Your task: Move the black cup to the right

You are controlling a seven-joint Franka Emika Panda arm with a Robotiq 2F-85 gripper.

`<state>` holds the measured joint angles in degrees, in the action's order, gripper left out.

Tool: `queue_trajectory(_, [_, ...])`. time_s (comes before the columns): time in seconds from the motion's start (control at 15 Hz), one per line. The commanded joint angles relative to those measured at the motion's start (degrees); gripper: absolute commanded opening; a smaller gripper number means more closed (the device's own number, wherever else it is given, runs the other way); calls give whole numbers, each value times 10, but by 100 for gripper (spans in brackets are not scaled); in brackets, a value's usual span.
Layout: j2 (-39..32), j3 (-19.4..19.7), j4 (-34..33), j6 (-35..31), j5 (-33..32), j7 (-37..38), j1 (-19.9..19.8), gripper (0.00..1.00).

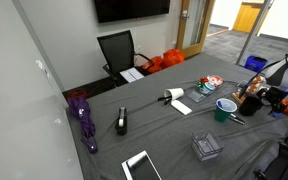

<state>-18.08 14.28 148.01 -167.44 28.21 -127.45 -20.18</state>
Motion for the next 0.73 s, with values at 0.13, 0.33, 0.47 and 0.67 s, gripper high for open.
queue_trajectory(0.13, [95, 15, 58, 7, -19, -59, -10, 100])
queue_trajectory(0.33, [147, 24, 79, 23, -23, -78, -10, 100])
queue_trajectory(0.47, [176, 31, 88, 41, -31, -87, -10, 100])
queue_trajectory(0.67, [206, 43, 97, 72, -49, -92, -10, 100])
